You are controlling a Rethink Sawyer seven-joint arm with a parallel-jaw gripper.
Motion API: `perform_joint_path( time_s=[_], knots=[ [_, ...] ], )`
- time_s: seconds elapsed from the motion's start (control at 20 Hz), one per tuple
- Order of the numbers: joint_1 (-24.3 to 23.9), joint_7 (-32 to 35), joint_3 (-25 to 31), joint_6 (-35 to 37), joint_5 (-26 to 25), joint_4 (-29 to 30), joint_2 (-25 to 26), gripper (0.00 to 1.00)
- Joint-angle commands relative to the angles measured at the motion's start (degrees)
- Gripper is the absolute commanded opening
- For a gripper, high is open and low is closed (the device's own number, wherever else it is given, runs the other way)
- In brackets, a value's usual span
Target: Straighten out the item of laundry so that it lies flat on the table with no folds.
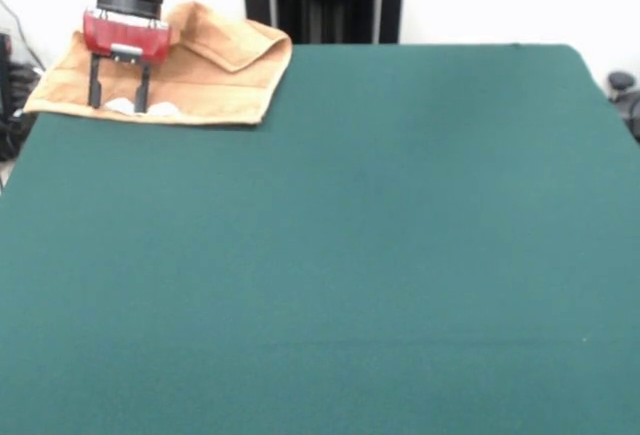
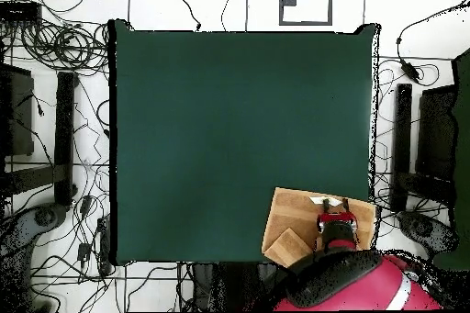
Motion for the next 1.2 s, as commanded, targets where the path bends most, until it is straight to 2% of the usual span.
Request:
perform_joint_path(
  time_s=[0.05, 0.6, 1.0, 1.2],
  knots=[
    [-10.73, -1.03, 32.36, 58.08, 20.37, -26.05, 11.77, 1.00],
    [-8.35, -1.24, 29.21, 57.01, 22.51, -26.37, 11.72, 1.00],
    [-6.66, -0.17, 27.07, 50.27, 18.91, -26.97, 11.99, 1.00],
    [-6.82, 0.58, 27.35, 52.28, 18.72, -27.40, 11.97, 1.00]
  ],
)
